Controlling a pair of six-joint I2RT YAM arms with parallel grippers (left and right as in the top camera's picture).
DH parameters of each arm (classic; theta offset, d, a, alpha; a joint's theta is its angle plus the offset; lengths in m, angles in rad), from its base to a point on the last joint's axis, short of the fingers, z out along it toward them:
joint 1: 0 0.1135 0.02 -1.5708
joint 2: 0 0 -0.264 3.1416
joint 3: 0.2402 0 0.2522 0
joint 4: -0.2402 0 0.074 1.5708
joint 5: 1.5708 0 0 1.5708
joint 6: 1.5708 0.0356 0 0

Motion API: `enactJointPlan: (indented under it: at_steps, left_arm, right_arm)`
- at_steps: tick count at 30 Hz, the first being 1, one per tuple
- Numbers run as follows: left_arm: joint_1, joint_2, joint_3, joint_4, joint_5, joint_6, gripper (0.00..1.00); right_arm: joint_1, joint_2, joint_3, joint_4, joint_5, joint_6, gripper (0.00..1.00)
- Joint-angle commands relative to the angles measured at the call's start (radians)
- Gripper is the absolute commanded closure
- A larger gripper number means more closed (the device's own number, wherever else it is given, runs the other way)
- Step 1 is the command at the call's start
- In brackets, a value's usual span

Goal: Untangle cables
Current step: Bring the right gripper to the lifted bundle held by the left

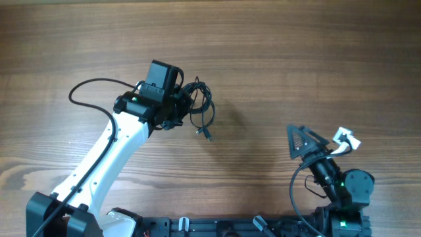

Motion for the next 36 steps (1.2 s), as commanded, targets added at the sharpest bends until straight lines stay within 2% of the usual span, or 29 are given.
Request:
enactJointPlan:
  at_steps: [1,4,8,10,11,15,17,18,19,20,22,25,28,31,33,36]
  left_arm:
    - [0.005,-0.011,0.013,0.024,-0.001,0.066,0.96]
    - [0.006,-0.011,0.013,0.026,0.006,0.192,0.96]
    - [0.006,-0.011,0.013,0.037,0.005,0.2,0.96]
    - [0.006,-0.011,0.013,0.042,0.005,0.141,0.96]
    - [0.006,-0.011,0.013,0.042,0.005,0.07,0.96]
    - [0.003,-0.011,0.013,0.04,0.023,-0.161,0.96]
    - [0.003,-0.011,0.013,0.04,0.092,-0.328,0.96]
    - [0.002,-0.011,0.013,0.04,0.115,-0.394,0.96]
    - [0.002,-0.011,0.013,0.04,0.136,-0.453,0.96]
    - [0.003,-0.011,0.013,0.04,0.15,-0.503,0.96]
    - [0.003,-0.011,0.013,0.04,0.149,-0.588,0.96]
    - [0.004,-0.011,0.013,0.04,0.148,-0.676,0.96]
    - [0.004,-0.011,0.013,0.04,0.132,-0.763,0.96]
    - [0.003,-0.011,0.013,0.04,0.067,-0.785,0.96]
    - [0.003,-0.011,0.013,0.035,0.031,-0.785,0.96]
    - [-0.006,-0.011,0.013,0.031,0.03,-0.785,0.96]
  right_arm:
    - [0.006,0.104,0.06,-0.071,-0.116,-0.174,0.0]
    - [0.006,0.214,0.142,-0.086,-0.116,-0.235,0.0]
    - [0.006,0.401,0.29,-0.129,-0.172,-0.254,0.0]
    - [0.006,0.488,0.343,-0.116,-0.284,-0.242,0.0]
    - [0.006,0.533,0.361,-0.09,-0.351,-0.209,0.01]
    - [0.013,0.671,0.37,0.151,-0.468,0.022,0.0]
    - [0.053,0.753,0.37,0.333,-0.517,0.045,0.13]
    - [0.073,0.776,0.37,0.377,-0.516,0.064,0.12]
    - [0.111,0.811,0.37,0.415,-0.501,0.095,0.03]
    - [0.146,0.837,0.37,0.422,-0.475,0.129,0.0]
    - [0.227,0.889,0.37,0.418,-0.401,0.181,0.0]
    - [0.364,0.974,0.37,0.42,-0.264,0.357,0.0]
    - [0.483,1.05,0.37,0.423,-0.161,0.606,0.0]
    - [0.56,1.11,0.37,0.429,-0.074,0.841,0.02]
    - [0.598,1.141,0.37,0.445,-0.006,0.92,0.13]
    - [0.639,1.175,0.37,0.512,0.065,0.961,0.16]
